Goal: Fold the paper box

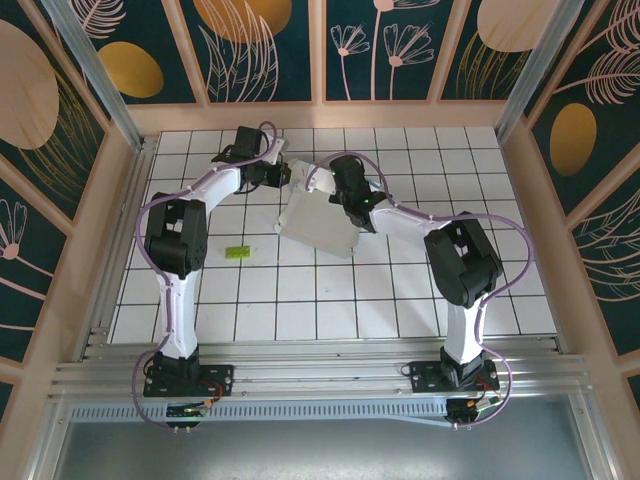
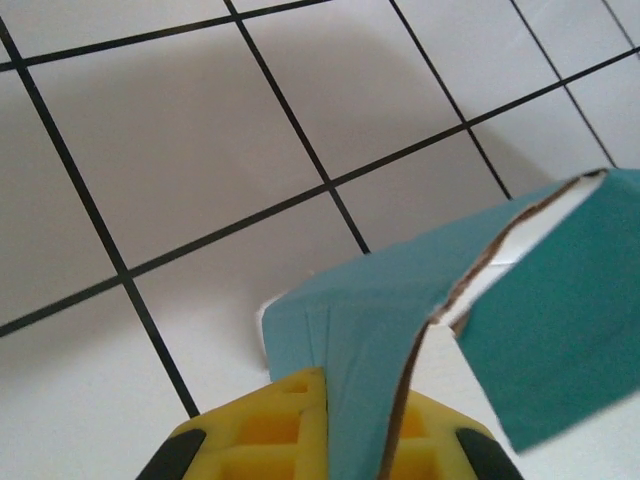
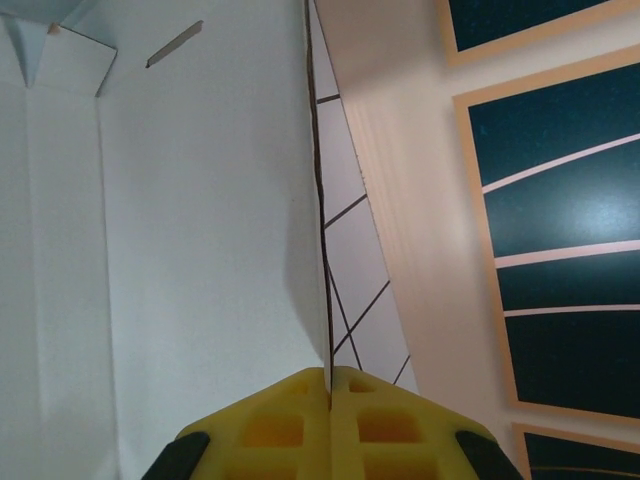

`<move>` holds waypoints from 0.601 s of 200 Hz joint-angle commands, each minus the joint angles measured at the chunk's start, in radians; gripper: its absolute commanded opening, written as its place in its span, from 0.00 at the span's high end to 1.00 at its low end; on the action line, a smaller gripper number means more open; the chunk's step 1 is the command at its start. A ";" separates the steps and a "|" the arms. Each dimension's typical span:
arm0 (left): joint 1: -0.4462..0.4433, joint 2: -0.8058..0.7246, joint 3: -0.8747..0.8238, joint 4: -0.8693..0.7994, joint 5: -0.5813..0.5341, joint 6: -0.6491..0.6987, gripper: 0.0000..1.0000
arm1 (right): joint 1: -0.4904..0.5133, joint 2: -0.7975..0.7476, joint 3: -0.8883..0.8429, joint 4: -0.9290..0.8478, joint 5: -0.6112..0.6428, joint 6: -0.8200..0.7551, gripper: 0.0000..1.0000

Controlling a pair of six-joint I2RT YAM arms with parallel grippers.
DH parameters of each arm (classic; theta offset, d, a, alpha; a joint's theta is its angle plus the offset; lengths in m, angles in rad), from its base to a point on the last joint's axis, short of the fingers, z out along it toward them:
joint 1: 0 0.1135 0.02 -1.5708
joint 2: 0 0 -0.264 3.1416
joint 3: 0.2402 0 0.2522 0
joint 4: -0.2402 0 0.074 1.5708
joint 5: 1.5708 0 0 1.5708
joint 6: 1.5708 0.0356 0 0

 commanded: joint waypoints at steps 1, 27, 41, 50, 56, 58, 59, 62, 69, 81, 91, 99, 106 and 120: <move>0.009 -0.044 0.056 -0.064 0.085 -0.098 1.00 | 0.002 0.031 -0.005 -0.005 0.070 -0.016 1.00; 0.008 -0.016 0.148 -0.141 0.112 -0.132 1.00 | 0.014 0.030 -0.031 0.040 0.087 -0.047 1.00; 0.009 0.005 0.191 -0.189 0.136 -0.147 1.00 | 0.017 0.027 -0.041 0.056 0.090 -0.054 1.00; 0.009 0.010 0.205 -0.208 0.144 -0.151 1.00 | 0.018 0.027 -0.043 0.055 0.091 -0.056 1.00; 0.008 0.011 0.208 -0.212 0.144 -0.153 1.00 | 0.017 0.027 -0.044 0.055 0.091 -0.057 1.00; 0.009 0.010 0.206 -0.212 0.143 -0.153 1.00 | 0.017 0.027 -0.045 0.055 0.090 -0.058 1.00; 0.008 0.009 0.206 -0.212 0.142 -0.153 1.00 | 0.016 0.026 -0.045 0.055 0.090 -0.059 1.00; 0.008 0.007 0.204 -0.211 0.141 -0.153 1.00 | 0.016 0.026 -0.046 0.055 0.092 -0.060 1.00; 0.008 0.004 0.202 -0.209 0.142 -0.147 1.00 | 0.016 0.027 -0.048 0.056 0.095 -0.063 1.00; 0.007 0.001 0.208 -0.210 0.116 -0.133 1.00 | 0.018 0.026 -0.052 0.060 0.096 -0.072 1.00; 0.007 0.009 0.225 -0.216 0.080 -0.119 0.99 | 0.018 0.025 -0.055 0.064 0.096 -0.079 1.00; 0.008 0.018 0.247 -0.220 0.047 -0.107 0.97 | 0.020 0.025 -0.058 0.071 0.097 -0.086 1.00; 0.008 0.030 0.271 -0.227 0.024 -0.100 0.96 | 0.020 0.024 -0.061 0.073 0.096 -0.093 1.00; 0.008 0.059 0.324 -0.242 0.022 -0.111 0.96 | 0.022 0.025 -0.064 0.077 0.099 -0.112 1.00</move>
